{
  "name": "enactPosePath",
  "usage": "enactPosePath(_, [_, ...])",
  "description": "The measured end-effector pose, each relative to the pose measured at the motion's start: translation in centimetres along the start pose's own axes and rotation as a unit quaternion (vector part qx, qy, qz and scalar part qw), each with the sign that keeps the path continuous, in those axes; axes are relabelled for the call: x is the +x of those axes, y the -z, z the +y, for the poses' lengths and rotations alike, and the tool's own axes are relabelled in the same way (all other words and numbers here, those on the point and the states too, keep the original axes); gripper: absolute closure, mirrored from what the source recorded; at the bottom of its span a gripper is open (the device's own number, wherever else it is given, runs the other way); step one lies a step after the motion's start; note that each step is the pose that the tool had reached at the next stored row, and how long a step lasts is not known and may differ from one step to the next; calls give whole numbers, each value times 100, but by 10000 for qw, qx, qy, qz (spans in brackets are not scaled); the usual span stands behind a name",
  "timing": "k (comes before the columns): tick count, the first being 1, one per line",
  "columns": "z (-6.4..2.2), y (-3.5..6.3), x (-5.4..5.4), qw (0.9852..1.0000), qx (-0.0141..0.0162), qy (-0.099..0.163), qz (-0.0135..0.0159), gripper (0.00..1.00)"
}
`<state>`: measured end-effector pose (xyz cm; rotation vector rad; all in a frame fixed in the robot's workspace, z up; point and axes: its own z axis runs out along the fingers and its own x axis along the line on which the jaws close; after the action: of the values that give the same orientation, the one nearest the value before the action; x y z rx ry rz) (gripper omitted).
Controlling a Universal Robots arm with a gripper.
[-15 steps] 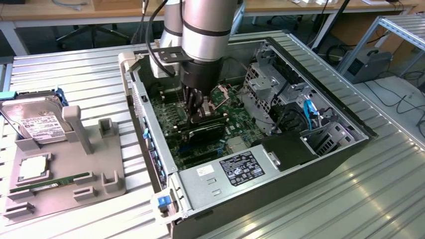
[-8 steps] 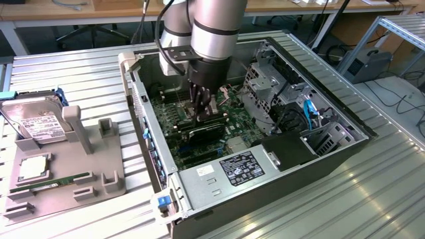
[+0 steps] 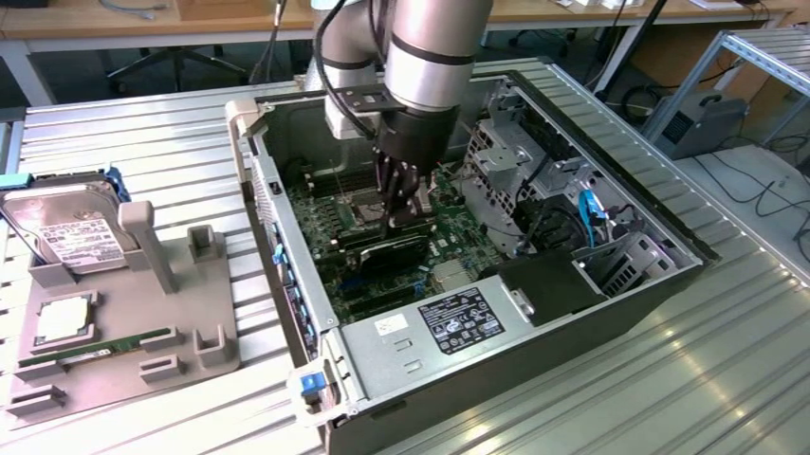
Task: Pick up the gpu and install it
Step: 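Press down on the gpu until it lock into place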
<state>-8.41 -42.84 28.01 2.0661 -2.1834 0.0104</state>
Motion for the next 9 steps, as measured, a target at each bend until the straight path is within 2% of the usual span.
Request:
enactPosePath(2, [-78, 7, -4, 10000, -30, 3, 1, 89])
enactPosePath(9, [-120, 11, -6, 10000, -38, 3, 2, 89])
